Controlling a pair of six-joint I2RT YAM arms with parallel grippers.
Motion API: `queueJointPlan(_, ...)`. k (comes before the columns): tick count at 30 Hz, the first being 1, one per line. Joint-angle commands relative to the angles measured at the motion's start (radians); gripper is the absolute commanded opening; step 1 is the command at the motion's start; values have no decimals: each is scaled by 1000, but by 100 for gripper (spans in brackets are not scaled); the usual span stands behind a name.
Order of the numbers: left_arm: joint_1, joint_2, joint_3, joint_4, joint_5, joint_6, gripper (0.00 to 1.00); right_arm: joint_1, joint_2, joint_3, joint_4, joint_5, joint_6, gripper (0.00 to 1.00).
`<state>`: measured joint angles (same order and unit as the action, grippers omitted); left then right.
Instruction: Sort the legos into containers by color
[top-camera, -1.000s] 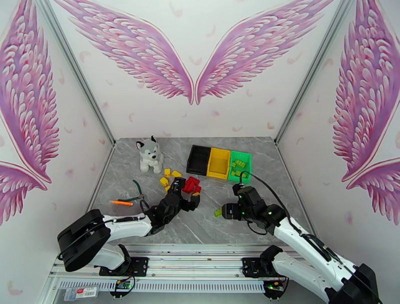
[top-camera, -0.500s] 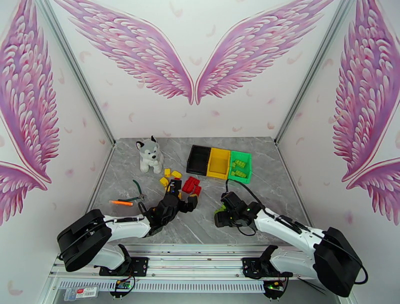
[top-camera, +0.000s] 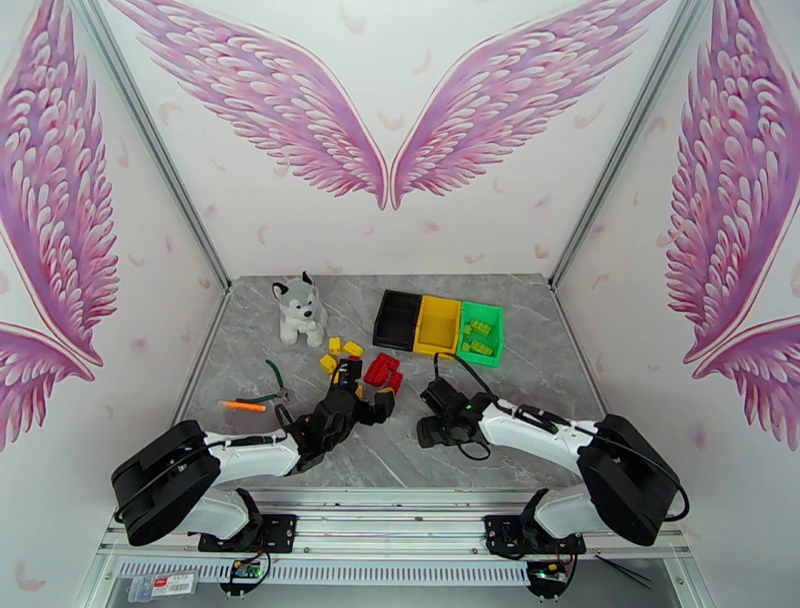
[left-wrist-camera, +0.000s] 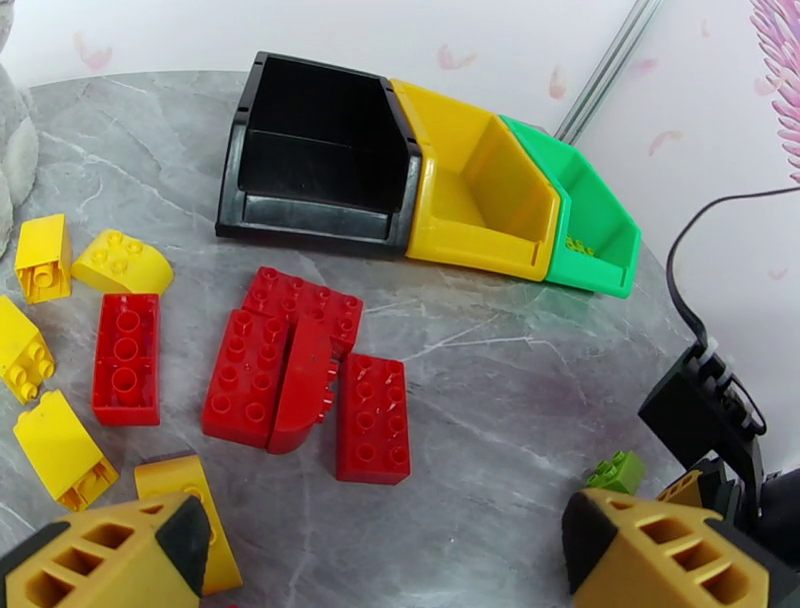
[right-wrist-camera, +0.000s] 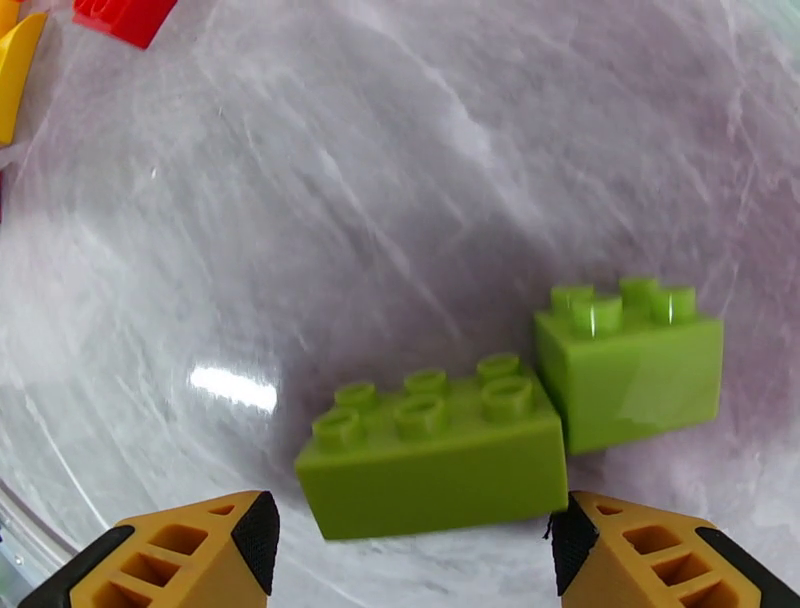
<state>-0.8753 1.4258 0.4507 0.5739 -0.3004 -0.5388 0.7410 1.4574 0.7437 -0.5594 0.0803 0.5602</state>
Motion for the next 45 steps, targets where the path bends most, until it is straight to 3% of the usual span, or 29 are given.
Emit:
queueJointPlan(1, 6, -24, -14, 7, 10, -3, 99, 7, 36, 49, 1, 73, -7, 77)
queueJointPlan(7, 6, -20, -14, 13, 26, -4, 99, 6, 89, 100, -26, 120, -27, 77)
queueJointPlan(16, 6, -15, -11, 15, 39, -4, 99, 6, 106, 102, -15, 103, -28, 64)
queueJointPlan(24, 6, -10, -7, 19, 43, 2, 99, 6, -11, 59, -23, 74, -18, 42)
queueJointPlan(30, -33, -26, 14, 14, 40, 74, 99, -2, -134, 88, -85, 117, -21, 41)
queueJointPlan(38, -225, -57, 79, -32, -134, 306, 99, -217, -160, 148, -22, 62, -24, 41)
queueJointPlan(45, -413, -26, 138, 1, -303, 577, 99, -424, -31, 274, 74, 50, 16, 40)
